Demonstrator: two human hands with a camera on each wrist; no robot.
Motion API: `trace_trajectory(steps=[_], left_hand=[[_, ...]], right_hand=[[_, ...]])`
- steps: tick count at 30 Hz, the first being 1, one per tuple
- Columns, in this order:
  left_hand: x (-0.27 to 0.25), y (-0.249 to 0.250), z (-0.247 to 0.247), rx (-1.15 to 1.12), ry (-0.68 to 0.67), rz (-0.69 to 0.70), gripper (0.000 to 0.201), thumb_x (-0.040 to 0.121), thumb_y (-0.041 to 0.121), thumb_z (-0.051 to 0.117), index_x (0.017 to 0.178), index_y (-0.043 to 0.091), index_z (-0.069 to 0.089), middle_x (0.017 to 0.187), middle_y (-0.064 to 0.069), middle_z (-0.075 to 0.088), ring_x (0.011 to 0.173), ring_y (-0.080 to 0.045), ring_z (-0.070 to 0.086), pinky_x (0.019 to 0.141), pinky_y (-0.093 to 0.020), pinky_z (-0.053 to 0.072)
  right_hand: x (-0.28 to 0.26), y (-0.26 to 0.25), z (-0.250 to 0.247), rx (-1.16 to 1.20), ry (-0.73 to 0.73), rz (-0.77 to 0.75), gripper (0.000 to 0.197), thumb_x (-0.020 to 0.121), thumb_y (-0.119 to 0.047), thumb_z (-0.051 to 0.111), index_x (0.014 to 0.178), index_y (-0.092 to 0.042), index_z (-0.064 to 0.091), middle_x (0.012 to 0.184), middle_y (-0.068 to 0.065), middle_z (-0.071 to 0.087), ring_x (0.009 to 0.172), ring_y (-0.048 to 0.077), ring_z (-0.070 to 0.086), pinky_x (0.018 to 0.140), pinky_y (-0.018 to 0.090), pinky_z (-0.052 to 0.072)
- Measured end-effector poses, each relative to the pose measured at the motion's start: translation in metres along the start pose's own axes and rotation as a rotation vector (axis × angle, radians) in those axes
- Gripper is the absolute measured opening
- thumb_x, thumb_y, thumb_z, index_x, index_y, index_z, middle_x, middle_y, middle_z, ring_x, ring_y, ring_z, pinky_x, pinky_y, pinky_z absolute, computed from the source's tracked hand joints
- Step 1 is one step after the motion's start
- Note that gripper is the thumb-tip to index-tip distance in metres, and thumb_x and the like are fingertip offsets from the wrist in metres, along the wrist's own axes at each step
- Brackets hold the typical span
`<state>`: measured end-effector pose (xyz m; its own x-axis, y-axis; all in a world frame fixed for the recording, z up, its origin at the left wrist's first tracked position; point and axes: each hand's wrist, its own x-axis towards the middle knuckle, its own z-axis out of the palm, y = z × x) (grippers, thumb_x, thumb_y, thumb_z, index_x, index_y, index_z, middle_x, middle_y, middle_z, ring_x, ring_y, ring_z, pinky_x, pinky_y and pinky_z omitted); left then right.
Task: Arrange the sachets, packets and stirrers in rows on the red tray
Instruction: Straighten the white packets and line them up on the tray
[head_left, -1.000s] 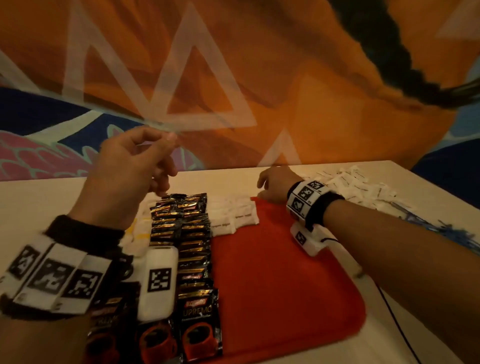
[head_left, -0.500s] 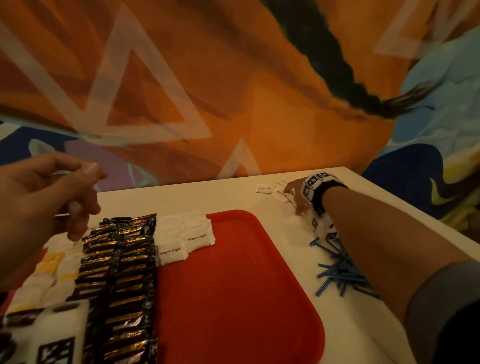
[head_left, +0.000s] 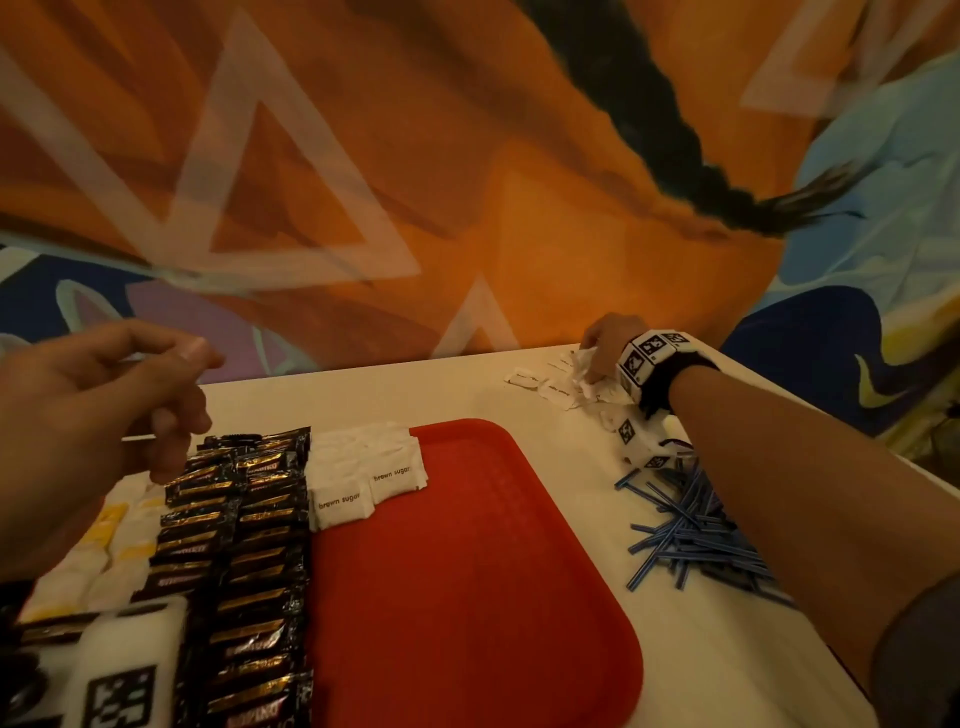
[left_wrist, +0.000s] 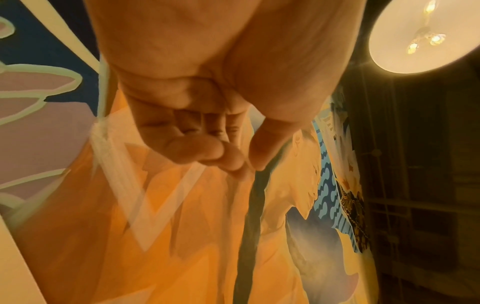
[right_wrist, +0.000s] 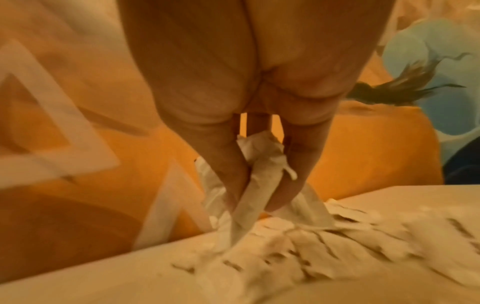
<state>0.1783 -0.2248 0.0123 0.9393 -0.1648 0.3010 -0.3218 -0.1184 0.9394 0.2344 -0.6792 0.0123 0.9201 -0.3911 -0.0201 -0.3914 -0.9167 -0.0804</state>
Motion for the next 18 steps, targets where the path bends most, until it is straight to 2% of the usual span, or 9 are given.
trace_trajectory(steps=[2,4,6,7,9,11,13,16,18], left_hand=[[-0.008,0.009,0.009,-0.068,-0.034,-0.018,0.045,0.068,0.062,0.070,0.093,0.024,0.071,0.056,-0.001,0.054,0.042,-0.013,0.049,0.038,-0.028,0.040],[-0.018,0.019,0.017,-0.110,-0.083,-0.050,0.072,0.046,0.075,0.080,0.094,0.022,0.073,0.061,0.000,0.057,0.046,-0.012,0.051,0.040,-0.027,0.041],[-0.028,0.027,0.024,-0.160,-0.155,-0.127,0.082,0.031,0.076,0.086,0.093,0.023,0.075,0.072,-0.002,0.065,0.054,-0.014,0.060,0.044,-0.029,0.046],[-0.033,0.032,0.029,-0.178,-0.185,-0.171,0.081,0.032,0.074,0.088,0.094,0.024,0.076,0.081,-0.004,0.070,0.061,-0.016,0.065,0.047,-0.030,0.050],[-0.038,0.037,0.040,-0.253,-0.202,-0.267,0.071,0.056,0.066,0.084,0.110,0.022,0.072,0.106,-0.008,0.072,0.080,-0.023,0.073,0.055,-0.035,0.058],[-0.040,0.039,0.049,-0.352,-0.172,-0.377,0.058,0.081,0.058,0.064,0.127,0.023,0.061,0.123,-0.012,0.066,0.098,-0.033,0.071,0.063,-0.043,0.061],[-0.042,0.041,0.054,-0.450,-0.167,-0.452,0.058,0.087,0.063,0.052,0.136,0.031,0.054,0.132,-0.012,0.059,0.109,-0.041,0.065,0.072,-0.053,0.060],[-0.046,0.045,0.056,-0.740,-0.236,-0.442,0.065,0.092,0.071,0.038,0.138,0.028,0.056,0.129,-0.011,0.064,0.114,-0.036,0.063,0.083,-0.057,0.057],[-0.047,0.047,0.054,-0.943,-0.173,-0.450,0.063,0.097,0.064,0.038,0.139,0.020,0.055,0.114,-0.010,0.070,0.097,-0.028,0.072,0.072,-0.043,0.060]], right_hand=[[-0.013,-0.008,-0.010,0.154,0.051,-0.030,0.041,0.077,-0.018,0.084,0.115,-0.018,0.069,0.112,-0.002,0.063,0.093,0.016,0.060,0.073,0.021,0.048],[-0.029,-0.023,-0.019,0.272,0.089,-0.127,0.041,0.075,-0.019,0.085,0.113,-0.019,0.070,0.106,-0.003,0.061,0.082,0.010,0.057,0.063,0.017,0.045],[-0.054,-0.048,-0.029,0.361,0.125,-0.257,0.034,0.075,-0.023,0.084,0.106,-0.023,0.071,0.105,-0.003,0.064,0.084,0.012,0.058,0.063,0.019,0.042],[-0.068,-0.061,-0.033,0.403,0.129,-0.326,0.029,0.075,-0.024,0.084,0.100,-0.026,0.070,0.101,-0.004,0.066,0.086,0.013,0.059,0.064,0.021,0.043],[-0.102,-0.089,-0.043,0.460,0.136,-0.491,0.020,0.076,-0.024,0.082,0.092,-0.027,0.070,0.090,-0.008,0.068,0.081,0.007,0.061,0.062,0.020,0.044],[-0.138,-0.117,-0.050,0.515,0.152,-0.646,0.015,0.079,-0.021,0.078,0.087,-0.029,0.069,0.078,-0.017,0.063,0.070,-0.006,0.056,0.057,0.012,0.040],[-0.174,-0.144,-0.053,0.554,0.161,-0.785,0.021,0.079,-0.018,0.077,0.080,-0.034,0.064,0.070,-0.019,0.059,0.063,-0.008,0.052,0.054,0.010,0.037],[-0.211,-0.177,-0.045,0.580,0.119,-0.927,0.027,0.078,-0.013,0.076,0.079,-0.036,0.063,0.070,-0.019,0.057,0.065,-0.004,0.053,0.058,0.014,0.037],[-0.222,-0.194,-0.034,0.530,0.137,-0.995,0.023,0.077,-0.011,0.074,0.086,-0.031,0.068,0.076,-0.017,0.057,0.070,0.001,0.052,0.062,0.017,0.035]])
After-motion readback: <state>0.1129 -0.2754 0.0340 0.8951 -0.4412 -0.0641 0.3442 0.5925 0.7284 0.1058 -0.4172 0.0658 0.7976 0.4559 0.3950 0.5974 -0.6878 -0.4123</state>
